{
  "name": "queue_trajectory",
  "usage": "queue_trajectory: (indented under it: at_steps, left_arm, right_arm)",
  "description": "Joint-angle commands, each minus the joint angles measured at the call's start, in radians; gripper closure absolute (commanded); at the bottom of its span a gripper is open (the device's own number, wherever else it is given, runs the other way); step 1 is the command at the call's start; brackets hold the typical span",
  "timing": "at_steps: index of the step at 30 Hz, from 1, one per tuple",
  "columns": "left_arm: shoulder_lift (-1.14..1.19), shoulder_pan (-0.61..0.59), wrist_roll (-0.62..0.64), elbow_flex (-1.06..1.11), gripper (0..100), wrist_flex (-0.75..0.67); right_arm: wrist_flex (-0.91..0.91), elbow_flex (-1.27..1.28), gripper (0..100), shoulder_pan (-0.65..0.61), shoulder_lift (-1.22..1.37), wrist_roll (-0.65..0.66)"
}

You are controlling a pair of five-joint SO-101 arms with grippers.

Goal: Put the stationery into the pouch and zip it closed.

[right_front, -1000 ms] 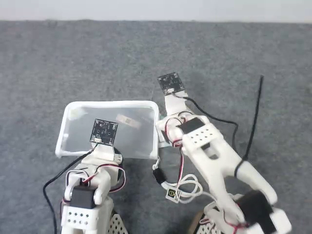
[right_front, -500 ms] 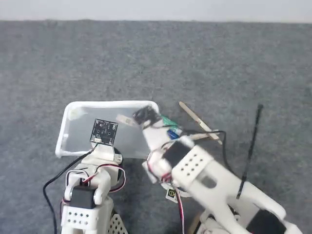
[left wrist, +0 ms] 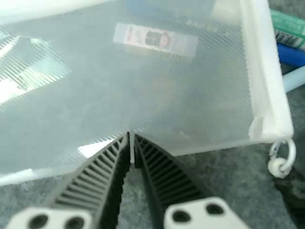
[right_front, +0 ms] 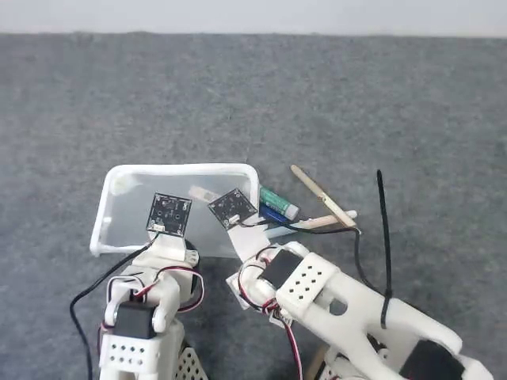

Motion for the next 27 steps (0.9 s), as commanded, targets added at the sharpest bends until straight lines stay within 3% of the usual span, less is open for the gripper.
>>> queue_trajectory:
  at_steps: [1,12,17,20,27]
  left_arm:
    - [-0.018,0.000,-0.003,-0.013,99,0.006]
    - [-0.018,0.000,-0.003,-0.013,99,0.006]
    - [-0.018,0.000,-0.003,-0.013,99,0.006]
    - [-0.018,0.000,-0.003,-0.013,99,0.006]
    - [-0.018,0.000,-0.003,-0.013,99,0.006]
  right_arm:
    - [-0.058,-0.015,83.3,-0.008,0.090,-0.011]
    - [-0.050,-0.052,83.8,0.081,0.183,-0.009]
    - [-0.039,-0.058,99.8,0.081,0.180,0.015]
    - [-0.031,-0.058,99.2,0.087,0.180,0.077]
    - [0.012,-0.058,99.4,0.171,0.068,0.087]
